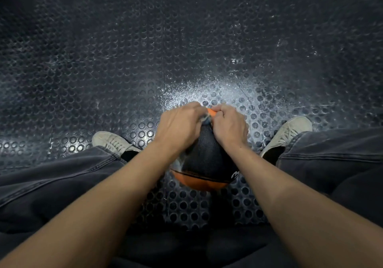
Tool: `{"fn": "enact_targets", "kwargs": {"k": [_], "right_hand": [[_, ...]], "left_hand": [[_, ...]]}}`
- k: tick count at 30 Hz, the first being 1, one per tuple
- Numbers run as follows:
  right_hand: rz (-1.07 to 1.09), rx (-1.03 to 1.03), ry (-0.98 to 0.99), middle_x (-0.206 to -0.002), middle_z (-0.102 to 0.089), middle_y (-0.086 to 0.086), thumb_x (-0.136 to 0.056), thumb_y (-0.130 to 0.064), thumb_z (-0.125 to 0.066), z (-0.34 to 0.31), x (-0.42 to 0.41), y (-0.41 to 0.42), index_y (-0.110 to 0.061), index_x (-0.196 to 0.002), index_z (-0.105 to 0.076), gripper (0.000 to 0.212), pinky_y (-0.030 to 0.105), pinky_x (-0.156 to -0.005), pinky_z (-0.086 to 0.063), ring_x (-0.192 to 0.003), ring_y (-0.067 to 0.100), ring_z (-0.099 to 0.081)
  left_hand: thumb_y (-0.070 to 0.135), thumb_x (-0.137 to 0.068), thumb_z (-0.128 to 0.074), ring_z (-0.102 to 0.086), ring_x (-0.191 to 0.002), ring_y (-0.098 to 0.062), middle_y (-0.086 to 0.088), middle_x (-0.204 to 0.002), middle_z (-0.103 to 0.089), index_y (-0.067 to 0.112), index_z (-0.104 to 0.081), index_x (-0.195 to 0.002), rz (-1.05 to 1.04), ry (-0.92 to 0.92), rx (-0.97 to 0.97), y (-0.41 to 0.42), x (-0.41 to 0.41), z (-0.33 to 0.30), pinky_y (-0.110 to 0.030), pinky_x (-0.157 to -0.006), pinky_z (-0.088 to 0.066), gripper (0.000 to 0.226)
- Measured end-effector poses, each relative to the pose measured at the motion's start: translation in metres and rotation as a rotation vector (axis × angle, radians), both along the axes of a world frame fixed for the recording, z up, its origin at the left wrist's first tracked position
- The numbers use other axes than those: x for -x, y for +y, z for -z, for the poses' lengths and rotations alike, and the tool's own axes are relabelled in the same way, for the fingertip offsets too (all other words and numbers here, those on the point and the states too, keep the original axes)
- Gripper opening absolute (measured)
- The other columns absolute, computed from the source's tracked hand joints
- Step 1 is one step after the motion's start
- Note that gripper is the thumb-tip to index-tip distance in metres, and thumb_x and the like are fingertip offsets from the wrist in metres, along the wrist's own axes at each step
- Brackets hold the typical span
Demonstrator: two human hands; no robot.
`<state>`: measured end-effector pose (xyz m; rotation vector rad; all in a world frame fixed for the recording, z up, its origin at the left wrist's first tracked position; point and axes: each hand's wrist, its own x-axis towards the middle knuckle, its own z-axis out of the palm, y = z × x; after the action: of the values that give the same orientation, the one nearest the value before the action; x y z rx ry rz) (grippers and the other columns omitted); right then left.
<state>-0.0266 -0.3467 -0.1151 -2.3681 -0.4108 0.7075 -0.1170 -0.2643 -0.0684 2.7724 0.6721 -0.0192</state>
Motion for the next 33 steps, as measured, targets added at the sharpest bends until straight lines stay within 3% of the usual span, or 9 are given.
{"fn": "enact_targets", "kwargs": {"k": [3,6,8,14,21,25,28,31,33], "right_hand": [[-0.006,0.019,-0.006,-0.115,-0.068,0.0,-0.1,-0.02,-0.042,-0.001,-0.001,0.001,-0.028,-0.114,-0.071,0.033,0.046,-0.101,-0.043,-0.096,0.018,-0.055],[-0.004,0.032,0.016,-0.117,-0.069,0.002,-0.101,-0.018,-0.039,-0.002,-0.01,0.0,-0.028,-0.116,-0.07,0.036,0.045,-0.1,-0.044,-0.093,0.019,-0.053],[-0.008,0.029,0.03,-0.116,-0.07,0.002,-0.102,-0.018,-0.038,-0.003,-0.011,-0.001,-0.028,-0.117,-0.07,0.036,0.044,-0.099,-0.045,-0.093,0.02,-0.056],[-0.021,0.037,-0.025,-0.119,-0.065,-0.001,-0.1,-0.017,-0.04,-0.004,0.004,-0.003,-0.025,-0.113,-0.07,0.035,0.041,-0.1,-0.037,-0.109,0.023,-0.055],[-0.035,0.022,0.019,-0.119,-0.068,0.0,-0.102,-0.019,-0.038,-0.002,-0.004,-0.003,-0.029,-0.117,-0.07,0.036,0.047,-0.101,-0.044,-0.103,0.023,-0.06],[-0.013,0.013,0.003,-0.116,-0.069,0.0,-0.101,-0.018,-0.039,-0.001,0.001,-0.002,-0.027,-0.117,-0.069,0.036,0.047,-0.1,-0.045,-0.1,0.023,-0.06],[0.021,0.029,-0.016,-0.121,-0.065,-0.001,-0.101,-0.018,-0.038,0.001,0.002,-0.003,-0.026,-0.117,-0.068,0.035,0.044,-0.105,-0.037,-0.109,0.023,-0.056],[0.011,0.035,-0.007,-0.124,-0.065,0.0,-0.102,-0.018,-0.038,0.001,0.0,-0.004,-0.027,-0.118,-0.067,0.035,0.041,-0.105,-0.035,-0.113,0.023,-0.055],[0.014,0.026,0.017,-0.124,-0.066,0.001,-0.102,-0.018,-0.037,0.0,-0.002,-0.002,-0.028,-0.117,-0.068,0.036,0.043,-0.106,-0.037,-0.111,0.024,-0.057]], "left_hand": [[0.017,-0.093,-0.05,-0.062,-0.082,-0.019,0.01,-0.099,-0.064,0.025,-0.064,-0.097,-0.027,0.036,0.008,0.002,-0.003,0.004,-0.027,-0.059,-0.036,0.017],[0.021,-0.094,-0.053,-0.063,-0.079,-0.013,0.014,-0.103,-0.065,0.029,-0.066,-0.102,0.225,-0.075,0.105,-0.018,0.04,-0.009,-0.028,-0.057,-0.049,0.017],[0.027,-0.096,-0.05,-0.063,-0.077,-0.014,0.012,-0.101,-0.066,0.029,-0.065,-0.104,0.342,-0.045,0.119,-0.022,0.054,-0.012,-0.032,-0.059,-0.052,0.018],[0.022,-0.092,-0.053,-0.064,-0.088,-0.019,0.013,-0.105,-0.066,0.031,-0.067,-0.102,0.031,-0.033,0.008,0.011,-0.004,0.008,-0.028,-0.062,-0.044,0.02],[0.026,-0.095,-0.053,-0.062,-0.079,-0.011,0.014,-0.102,-0.065,0.028,-0.065,-0.104,0.434,-0.045,0.133,-0.012,0.059,-0.008,-0.031,-0.064,-0.052,0.015],[0.021,-0.09,-0.058,-0.064,-0.08,-0.019,0.01,-0.099,-0.065,0.028,-0.066,-0.102,0.171,-0.084,0.027,0.003,0.018,-0.001,-0.027,-0.057,-0.044,0.016],[0.021,-0.091,-0.051,-0.063,-0.087,-0.021,0.01,-0.105,-0.063,0.028,-0.063,-0.108,-0.032,-0.017,0.009,-0.003,0.004,0.005,-0.032,-0.064,-0.048,0.022],[0.028,-0.095,-0.049,-0.063,-0.083,-0.015,0.013,-0.106,-0.062,0.029,-0.063,-0.104,0.185,-0.075,0.095,-0.013,0.034,0.0,-0.035,-0.06,-0.053,0.017],[0.032,-0.096,-0.047,-0.064,-0.078,-0.009,0.015,-0.103,-0.063,0.03,-0.065,-0.105,0.359,-0.045,0.141,-0.012,0.057,-0.01,-0.027,-0.058,-0.054,0.019]]}}
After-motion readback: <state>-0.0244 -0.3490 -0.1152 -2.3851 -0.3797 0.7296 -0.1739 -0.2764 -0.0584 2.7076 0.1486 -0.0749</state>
